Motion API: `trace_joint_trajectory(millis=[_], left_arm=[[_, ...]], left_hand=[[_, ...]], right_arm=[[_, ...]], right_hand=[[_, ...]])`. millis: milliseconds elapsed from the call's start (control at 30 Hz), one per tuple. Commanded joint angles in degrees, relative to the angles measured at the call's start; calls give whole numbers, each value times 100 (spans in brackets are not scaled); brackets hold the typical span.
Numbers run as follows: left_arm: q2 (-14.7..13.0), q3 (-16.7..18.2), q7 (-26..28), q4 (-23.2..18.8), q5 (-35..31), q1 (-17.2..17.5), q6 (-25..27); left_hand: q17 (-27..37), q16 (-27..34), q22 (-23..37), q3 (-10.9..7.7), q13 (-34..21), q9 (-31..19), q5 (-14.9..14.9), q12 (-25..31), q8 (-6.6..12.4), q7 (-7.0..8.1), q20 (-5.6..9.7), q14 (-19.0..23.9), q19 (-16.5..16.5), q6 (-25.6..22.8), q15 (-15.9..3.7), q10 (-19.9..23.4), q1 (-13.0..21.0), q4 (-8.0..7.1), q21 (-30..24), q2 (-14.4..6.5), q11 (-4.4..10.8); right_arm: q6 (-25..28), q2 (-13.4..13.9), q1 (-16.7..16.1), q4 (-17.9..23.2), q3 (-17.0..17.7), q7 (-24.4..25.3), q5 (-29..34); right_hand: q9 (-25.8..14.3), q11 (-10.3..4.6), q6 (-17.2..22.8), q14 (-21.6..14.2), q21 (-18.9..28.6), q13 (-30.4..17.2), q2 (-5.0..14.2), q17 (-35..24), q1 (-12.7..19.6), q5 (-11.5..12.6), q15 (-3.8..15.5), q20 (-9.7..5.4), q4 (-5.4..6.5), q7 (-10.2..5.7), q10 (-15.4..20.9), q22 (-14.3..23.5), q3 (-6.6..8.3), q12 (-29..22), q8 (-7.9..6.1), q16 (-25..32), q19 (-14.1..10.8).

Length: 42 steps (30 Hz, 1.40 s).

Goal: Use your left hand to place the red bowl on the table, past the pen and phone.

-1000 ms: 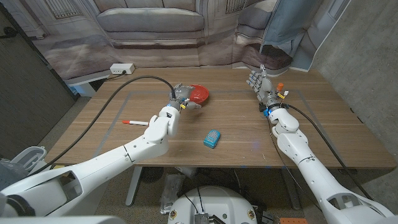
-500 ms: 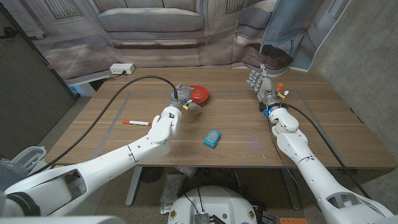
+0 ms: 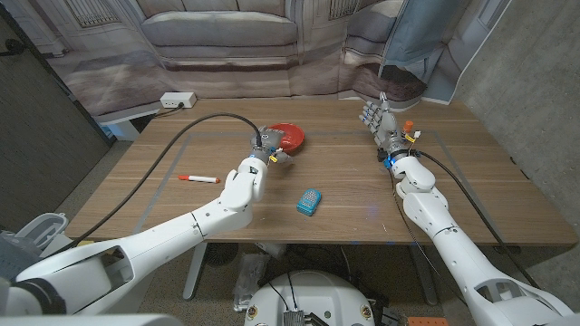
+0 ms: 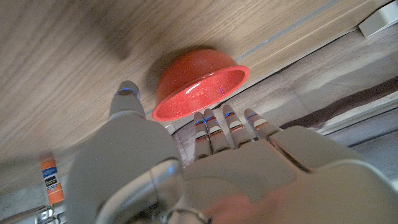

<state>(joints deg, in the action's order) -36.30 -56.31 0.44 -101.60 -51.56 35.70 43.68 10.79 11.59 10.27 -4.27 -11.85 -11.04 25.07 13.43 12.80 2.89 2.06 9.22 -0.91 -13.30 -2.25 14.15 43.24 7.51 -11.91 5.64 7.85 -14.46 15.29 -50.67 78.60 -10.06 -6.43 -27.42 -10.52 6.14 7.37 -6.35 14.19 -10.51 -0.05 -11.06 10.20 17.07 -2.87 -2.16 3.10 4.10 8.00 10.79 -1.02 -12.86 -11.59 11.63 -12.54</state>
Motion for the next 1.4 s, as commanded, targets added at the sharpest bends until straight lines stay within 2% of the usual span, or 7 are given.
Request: trace_joint_trajectory(millis=[33, 567, 700, 1267, 1300, 1400], left_arm=[[155, -91, 103, 292, 25, -84, 32], [353, -154, 428, 660, 299, -209, -31], [409, -145, 573, 740, 377, -195, 7], [436, -343, 716, 954, 406, -364, 36], [444, -351, 718, 969, 418, -372, 29], [473, -372, 733, 1018, 454, -393, 15]], left_hand=[[30, 8, 8, 29, -23, -20, 45, -2, 44, -18, 154, 17, -53, -74, -326, 79, 79, -19, -16, -21, -20], [31, 9, 10, 27, -26, -22, 65, -5, 50, 5, 148, 35, 8, -139, -328, 119, 133, -32, 18, -77, 22], [31, 6, 11, 29, -27, -23, 71, 10, 70, 52, 147, 33, 54, -214, -339, 180, 155, -36, 37, -97, 75], [30, 24, 14, 37, -30, -24, 80, 23, 97, 121, 132, 92, 67, -350, -402, 277, 190, -57, 36, -148, 128], [30, 23, 14, 38, -30, -24, 81, 24, 92, 125, 132, 95, 66, -349, -411, 291, 195, -60, 35, -154, 167], [30, 30, 14, 41, -30, -24, 81, 27, 91, 125, 127, 116, 60, -357, -420, 310, 200, -62, 33, -159, 132]], right_arm=[[71, -2, 12, -7, -12, -3, 19], [82, 0, 15, -35, 24, -5, 22], [58, -27, 27, -62, 27, -4, 20], [64, -52, 44, -120, 38, 7, 44], [59, -49, 45, -129, 38, 0, 47], [49, -53, 40, -143, 46, 0, 47]], right_hand=[[-16, 33, 46, -44, -11, -13, 18, -14, 31, 3, -15, -65, 11, 3, 33, 34, -35, 22, 33, 0, -55], [-16, 35, 39, -42, -22, -14, 21, -14, 29, -1, -21, -55, 10, -6, 30, 35, -47, 30, 36, -9, -52], [-16, 34, 36, -39, -25, -14, 22, -15, 29, -2, -23, -54, 10, -7, 27, 35, -50, 33, 37, -12, -52], [-16, 33, 44, -51, -36, -14, 28, -15, 32, -5, -17, -48, 6, -7, 32, 36, -63, 37, 34, -15, -57], [-16, 33, 47, -52, -37, -14, 28, -15, 32, -5, -15, -48, 6, -11, 34, 36, -64, 37, 33, -15, -55], [-16, 26, 48, -53, -39, -14, 29, -15, 32, -6, -23, -47, 6, -8, 30, 36, -67, 40, 32, -15, -56]])
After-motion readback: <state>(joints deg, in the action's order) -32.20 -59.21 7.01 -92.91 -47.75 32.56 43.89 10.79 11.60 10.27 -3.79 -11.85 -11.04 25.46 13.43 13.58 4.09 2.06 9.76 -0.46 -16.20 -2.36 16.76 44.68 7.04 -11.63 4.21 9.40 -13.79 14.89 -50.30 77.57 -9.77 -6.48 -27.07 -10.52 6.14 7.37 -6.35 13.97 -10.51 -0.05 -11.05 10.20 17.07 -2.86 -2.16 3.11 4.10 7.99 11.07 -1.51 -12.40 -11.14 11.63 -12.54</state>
